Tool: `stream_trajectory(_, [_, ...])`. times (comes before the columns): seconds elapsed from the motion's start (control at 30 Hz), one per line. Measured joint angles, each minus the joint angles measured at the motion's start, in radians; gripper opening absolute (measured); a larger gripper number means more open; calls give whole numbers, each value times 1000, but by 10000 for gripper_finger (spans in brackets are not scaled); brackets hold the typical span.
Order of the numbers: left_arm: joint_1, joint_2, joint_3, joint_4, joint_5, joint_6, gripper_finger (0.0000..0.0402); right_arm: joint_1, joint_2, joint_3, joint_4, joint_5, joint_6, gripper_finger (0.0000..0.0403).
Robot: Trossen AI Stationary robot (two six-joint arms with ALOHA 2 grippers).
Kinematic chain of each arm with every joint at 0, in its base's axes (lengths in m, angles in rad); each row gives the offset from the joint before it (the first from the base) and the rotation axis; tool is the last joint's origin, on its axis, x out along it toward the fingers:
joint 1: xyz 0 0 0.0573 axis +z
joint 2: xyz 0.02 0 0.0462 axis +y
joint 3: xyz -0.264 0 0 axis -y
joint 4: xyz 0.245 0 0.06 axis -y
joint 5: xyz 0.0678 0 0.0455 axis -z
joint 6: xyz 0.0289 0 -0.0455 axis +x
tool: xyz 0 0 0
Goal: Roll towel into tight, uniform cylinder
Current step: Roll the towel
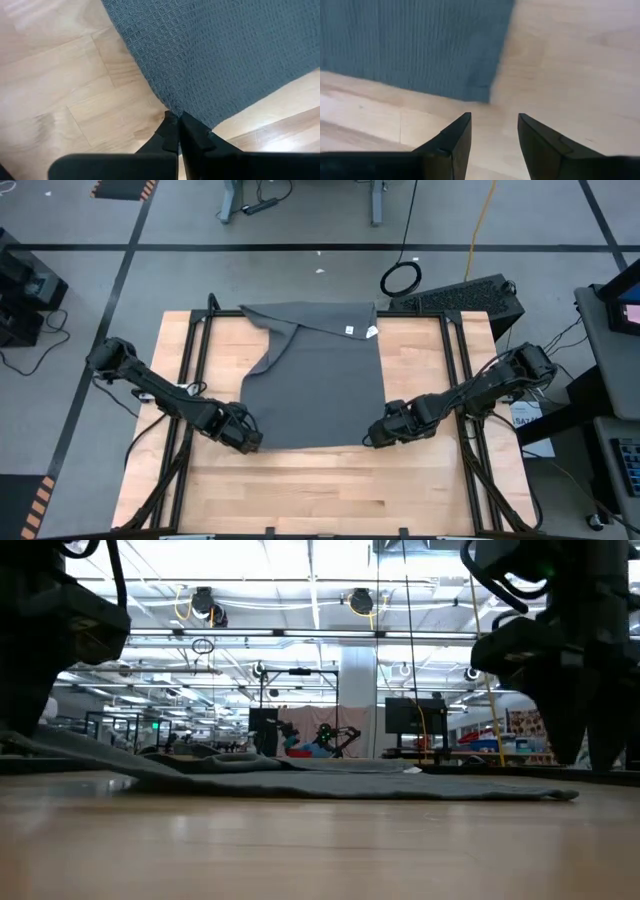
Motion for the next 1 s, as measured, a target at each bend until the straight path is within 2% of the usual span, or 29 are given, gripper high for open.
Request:
stream_trajectory(0.2, [-2,-19,2,1,1,23,3,2,1,-66,109,41,32,174])
stream_trajectory(0.37, [-2,-48,7,4,1,23,2,2,0,-94,225,83,27,170])
stream_trajectory(0.5, [-14,-108,89,6,5,53,2,2,0,-94,337,26,-32,157])
stream_trajectory(0.57, [-26,-143,151,-18,-56,65,2,4,-1,-94,375,-7,-63,148])
stream_trajectory(0.67, [-34,-159,217,-142,-133,77,2,11,-7,-94,362,-22,-53,131])
stream_trajectory(0.8, [-32,-158,225,-263,-146,79,2,12,-36,-94,282,-30,7,120])
stream_trajectory(1.0, [-32,-158,217,-256,-121,79,2,12,-47,-94,188,-17,68,163])
